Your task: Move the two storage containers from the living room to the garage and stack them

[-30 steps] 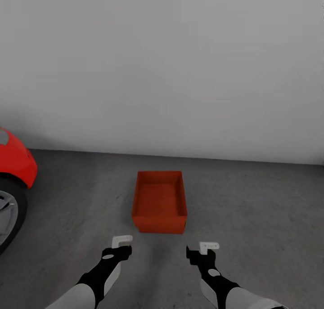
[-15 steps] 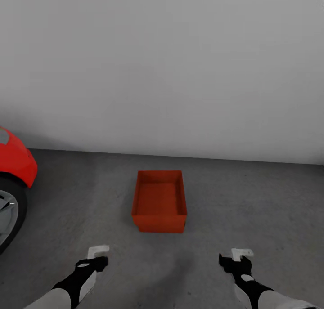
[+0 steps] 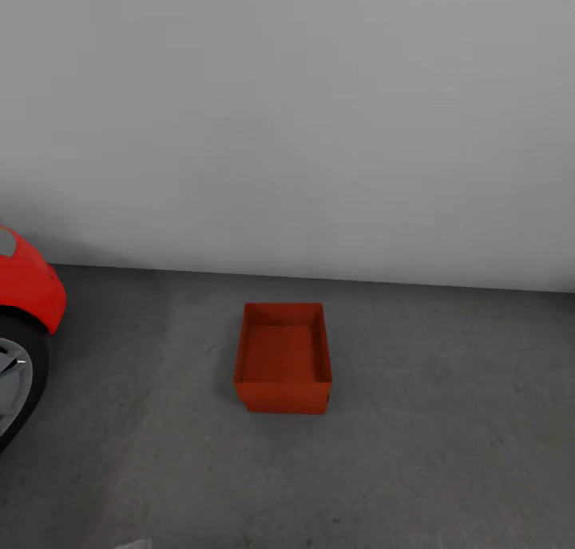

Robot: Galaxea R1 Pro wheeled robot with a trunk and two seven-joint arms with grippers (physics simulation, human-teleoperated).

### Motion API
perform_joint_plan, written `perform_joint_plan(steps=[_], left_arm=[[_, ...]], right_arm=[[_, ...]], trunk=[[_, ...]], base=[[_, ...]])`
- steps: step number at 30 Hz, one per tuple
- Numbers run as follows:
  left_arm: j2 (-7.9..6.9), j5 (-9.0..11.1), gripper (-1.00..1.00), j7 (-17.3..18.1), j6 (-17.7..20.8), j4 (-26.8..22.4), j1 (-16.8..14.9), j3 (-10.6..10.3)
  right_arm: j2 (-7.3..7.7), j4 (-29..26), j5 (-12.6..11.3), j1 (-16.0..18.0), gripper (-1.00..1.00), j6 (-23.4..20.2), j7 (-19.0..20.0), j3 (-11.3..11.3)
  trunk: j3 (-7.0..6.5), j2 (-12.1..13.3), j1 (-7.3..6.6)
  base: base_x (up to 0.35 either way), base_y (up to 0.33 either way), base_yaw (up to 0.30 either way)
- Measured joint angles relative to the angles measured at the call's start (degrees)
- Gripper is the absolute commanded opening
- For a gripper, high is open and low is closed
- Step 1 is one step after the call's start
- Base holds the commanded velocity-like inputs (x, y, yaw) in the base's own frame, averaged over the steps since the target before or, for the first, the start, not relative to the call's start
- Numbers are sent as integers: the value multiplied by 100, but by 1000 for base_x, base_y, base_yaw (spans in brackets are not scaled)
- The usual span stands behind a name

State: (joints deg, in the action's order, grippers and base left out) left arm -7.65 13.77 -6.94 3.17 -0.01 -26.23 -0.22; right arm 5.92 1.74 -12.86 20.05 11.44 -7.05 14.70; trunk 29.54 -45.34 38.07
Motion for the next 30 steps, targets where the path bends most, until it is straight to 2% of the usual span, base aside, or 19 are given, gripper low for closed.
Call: perform_joint_plan(steps=[1, 4, 5, 6, 11, 19, 30], left_arm=[[12, -7, 100, 76, -1, 0, 152, 3], [71, -19, 100, 267, -43, 1, 453, -3], [112, 16, 100, 321, -239, 1, 561, 1], [123, 22, 100, 330, -317, 1, 584, -2], [138, 6, 100, 347, -483, -20, 620, 7], [147, 5, 100, 349, -493, -21, 622, 8], [148, 0, 100, 347, -493, -21, 622, 6]], right_arm=[[-8, 3, -5, -312, 100, -57, 7, -16], [-99, 3, 1, -762, 100, -174, 34, -7], [-224, 3, -2, -965, 100, -171, 101, -6], [-273, 2, -6, -1017, 100, -167, 130, -4], [-387, 1, -9, -1143, 100, -182, 445, 0], [-389, 1, -20, -1150, 100, -185, 658, -6], [-403, 1, -28, -1150, 100, -235, 696, -4]], trunk=[[1, 0, 0], [0, 0, 0], [-3, -1, 0], [-9, 0, 0], [-50, 0, 0], [-123, 0, 0], [-225, 0, 0]], base=[[0, 0, 0], [0, 0, 0], [0, 0, 0], [0, 0, 0], [0, 0, 0], [0, 0, 0], [0, 0, 0]])
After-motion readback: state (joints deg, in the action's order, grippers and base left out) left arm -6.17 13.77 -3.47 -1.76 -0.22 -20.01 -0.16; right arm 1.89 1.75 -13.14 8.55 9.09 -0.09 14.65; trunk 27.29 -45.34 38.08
